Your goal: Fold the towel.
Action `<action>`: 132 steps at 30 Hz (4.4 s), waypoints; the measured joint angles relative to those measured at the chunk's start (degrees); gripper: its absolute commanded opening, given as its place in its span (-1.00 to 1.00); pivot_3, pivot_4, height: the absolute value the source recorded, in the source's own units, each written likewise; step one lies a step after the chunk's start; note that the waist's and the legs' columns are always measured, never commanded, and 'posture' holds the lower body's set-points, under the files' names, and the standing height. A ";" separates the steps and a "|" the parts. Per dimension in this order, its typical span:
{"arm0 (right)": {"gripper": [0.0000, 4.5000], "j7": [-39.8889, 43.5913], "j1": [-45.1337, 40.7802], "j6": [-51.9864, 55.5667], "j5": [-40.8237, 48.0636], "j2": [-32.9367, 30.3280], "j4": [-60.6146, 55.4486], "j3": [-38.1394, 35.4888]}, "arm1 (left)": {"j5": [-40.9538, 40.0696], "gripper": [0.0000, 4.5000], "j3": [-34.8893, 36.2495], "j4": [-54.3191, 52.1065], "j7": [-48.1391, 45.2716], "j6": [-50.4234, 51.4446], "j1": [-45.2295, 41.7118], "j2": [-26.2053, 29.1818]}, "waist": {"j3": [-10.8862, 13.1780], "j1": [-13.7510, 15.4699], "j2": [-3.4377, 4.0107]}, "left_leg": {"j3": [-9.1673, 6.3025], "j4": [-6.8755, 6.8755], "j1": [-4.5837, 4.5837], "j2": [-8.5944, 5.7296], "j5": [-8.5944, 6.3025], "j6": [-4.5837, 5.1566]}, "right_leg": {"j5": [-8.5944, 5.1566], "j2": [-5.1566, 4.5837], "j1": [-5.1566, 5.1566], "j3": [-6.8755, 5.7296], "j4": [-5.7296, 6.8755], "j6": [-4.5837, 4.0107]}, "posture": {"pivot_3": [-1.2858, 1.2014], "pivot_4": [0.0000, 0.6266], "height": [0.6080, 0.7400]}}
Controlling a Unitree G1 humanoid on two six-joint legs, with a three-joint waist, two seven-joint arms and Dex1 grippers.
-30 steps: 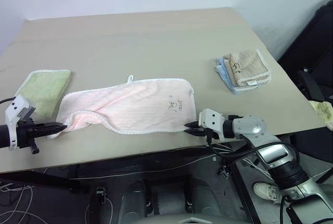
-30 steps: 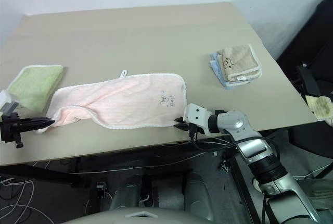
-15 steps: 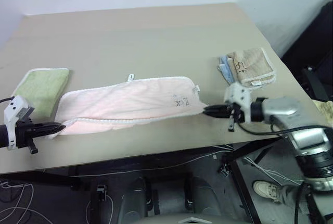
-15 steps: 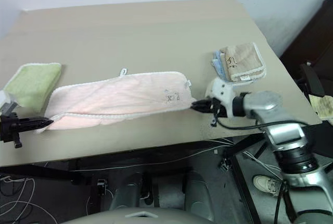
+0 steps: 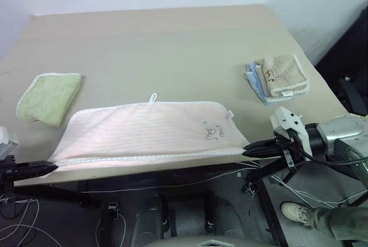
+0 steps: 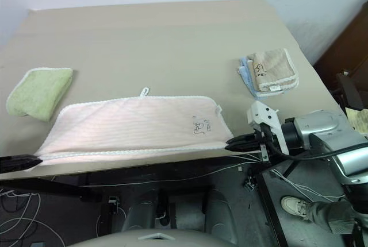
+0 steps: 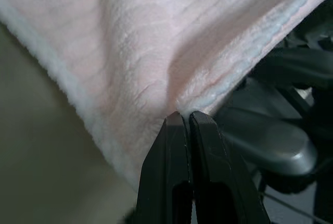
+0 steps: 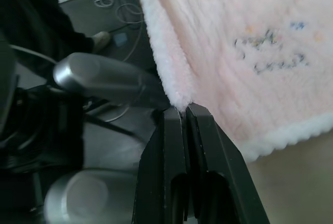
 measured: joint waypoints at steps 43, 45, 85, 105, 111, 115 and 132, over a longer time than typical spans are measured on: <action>-0.27 -3.86 -39.76 -19.75 -17.77 28.77 60.49 10.10 | 16.06 -0.26 -31.15 56.86 9.29 -25.25 -58.88 -8.25 | 0.00 -0.37 -0.01 | 0.64 0.90 -0.03 0.20 0.15 0.10 | 0.18 0.29 0.01 -0.01 1.19 0.32 | 0.03 -0.52 1.00; 0.02 -3.40 -39.76 -19.75 -17.79 28.92 60.49 10.10 | 15.88 0.03 -30.94 57.06 9.09 -23.89 -59.38 -8.27 | 0.00 -0.37 -0.01 | 0.63 0.92 -0.04 0.20 0.15 0.10 | 0.18 0.29 0.01 -0.01 1.20 0.32 | 0.03 -0.52 1.00; 0.99 -43.96 -14.88 53.70 16.05 40.61 24.32 -29.90 | -11.32 0.99 -26.25 -15.01 21.99 2.31 -27.19 -18.09 | -0.04 -0.57 0.00 | 0.50 0.92 0.08 0.33 0.02 -0.04 | 0.12 0.38 0.20 0.02 1.04 0.04 | 0.03 -0.52 1.00; -0.99 -47.66 -17.39 52.92 18.24 42.38 28.28 -32.14 | -8.91 1.00 -28.98 -14.92 24.22 -0.35 -27.85 -18.79 | -0.03 -0.18 0.01 | 0.47 0.89 0.02 0.36 0.02 -0.04 | 0.13 0.40 0.19 0.01 0.91 0.02 | 0.03 -0.52 1.00; -0.99 -46.13 -11.87 53.70 22.81 38.05 25.65 -33.19 | -9.32 1.00 -29.71 -16.99 25.39 2.25 -28.89 -18.85 | -0.03 0.12 0.02 | 0.47 0.82 -0.02 0.33 0.01 -0.03 | 0.12 0.36 0.18 0.01 0.79 0.02 | 0.03 -0.52 1.00; -0.99 -43.76 -7.02 53.59 23.54 30.85 24.89 -33.49 | -10.11 1.00 -30.16 -17.02 25.69 4.38 -30.99 -18.72 | -0.03 0.18 0.02 | 0.44 0.79 -0.01 0.30 0.00 -0.02 | 0.12 0.35 0.22 0.00 0.71 0.02 | 0.03 -0.52 1.00; -0.99 -34.64 -9.24 47.10 25.62 16.02 13.45 -26.52 | -10.99 1.00 -32.95 -15.74 25.98 7.22 -37.25 -19.16 | -0.01 0.06 0.03 | 0.17 0.72 -0.03 0.26 0.03 0.02 | 0.11 0.40 0.22 0.00 0.63 0.06 | 0.03 -0.52 1.00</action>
